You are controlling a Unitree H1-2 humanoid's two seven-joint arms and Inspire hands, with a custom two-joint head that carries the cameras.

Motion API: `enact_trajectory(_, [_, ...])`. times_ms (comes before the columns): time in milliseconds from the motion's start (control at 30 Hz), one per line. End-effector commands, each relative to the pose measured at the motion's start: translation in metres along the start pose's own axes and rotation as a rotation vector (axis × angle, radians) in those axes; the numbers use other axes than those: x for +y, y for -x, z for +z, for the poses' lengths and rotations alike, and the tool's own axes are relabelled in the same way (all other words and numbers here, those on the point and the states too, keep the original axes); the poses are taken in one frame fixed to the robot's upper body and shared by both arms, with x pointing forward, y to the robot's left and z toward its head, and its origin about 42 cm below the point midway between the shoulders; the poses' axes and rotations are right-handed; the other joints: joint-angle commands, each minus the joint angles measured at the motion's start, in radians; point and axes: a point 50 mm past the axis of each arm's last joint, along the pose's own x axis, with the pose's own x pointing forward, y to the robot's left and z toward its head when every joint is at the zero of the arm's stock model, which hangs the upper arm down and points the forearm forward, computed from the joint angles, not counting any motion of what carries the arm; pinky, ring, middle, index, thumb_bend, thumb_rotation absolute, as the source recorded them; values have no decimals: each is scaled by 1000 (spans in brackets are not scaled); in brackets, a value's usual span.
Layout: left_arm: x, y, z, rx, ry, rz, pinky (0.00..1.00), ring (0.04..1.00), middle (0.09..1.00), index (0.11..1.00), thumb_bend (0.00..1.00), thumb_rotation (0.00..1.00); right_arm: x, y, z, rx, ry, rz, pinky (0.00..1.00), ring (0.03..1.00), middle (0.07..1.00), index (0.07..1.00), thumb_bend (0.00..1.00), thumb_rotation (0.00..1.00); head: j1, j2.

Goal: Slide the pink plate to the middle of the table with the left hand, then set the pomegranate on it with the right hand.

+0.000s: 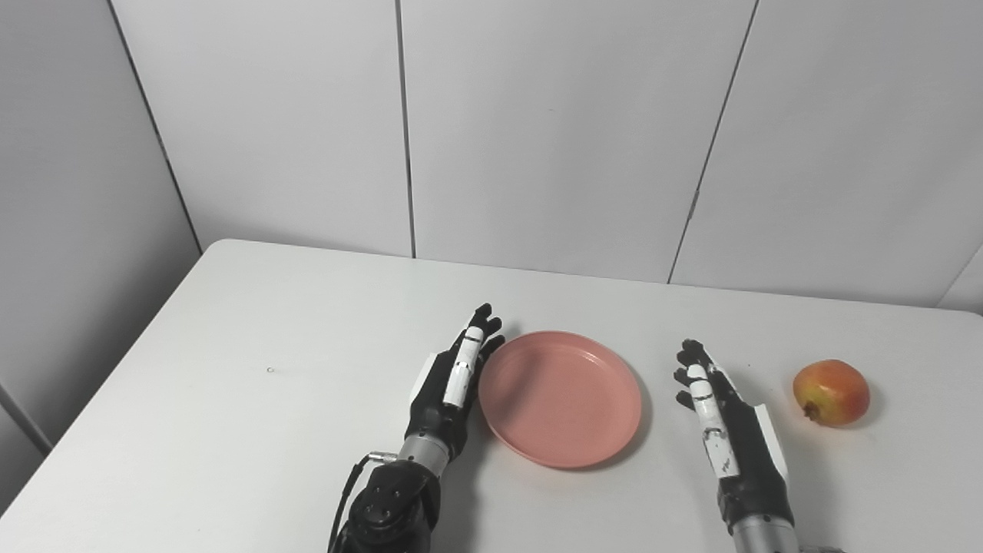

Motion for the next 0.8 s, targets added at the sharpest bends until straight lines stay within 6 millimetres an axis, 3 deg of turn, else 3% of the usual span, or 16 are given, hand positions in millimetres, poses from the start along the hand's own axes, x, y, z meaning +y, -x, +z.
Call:
enact_trajectory(0, [2, 3, 5, -6, 4, -17, 940, 939, 956, 946, 421, 1000, -5, -7, 28, -127, 32, -22, 838, 879, 885, 881, 273, 1000, -25, 2])
enact_trajectory(267, [12, 5, 7, -13, -1, -6, 922, 923, 941, 929, 427, 1000, -9, -8, 46, -177, 58, -35, 766, 840, 851, 841, 303, 1000, -98, 1])
enact_trajectory(433, [19, 8, 6, -12, -3, -10, 926, 923, 941, 930, 416, 1000, -12, -8, 55, -210, 89, -60, 744, 810, 826, 820, 304, 932, -152, -7])
enact_trajectory(767, [28, 13, 9, 4, 9, -4, 931, 925, 935, 920, 424, 1000, -37, -17, 76, -292, 195, -147, 740, 805, 821, 823, 373, 952, -247, -8])
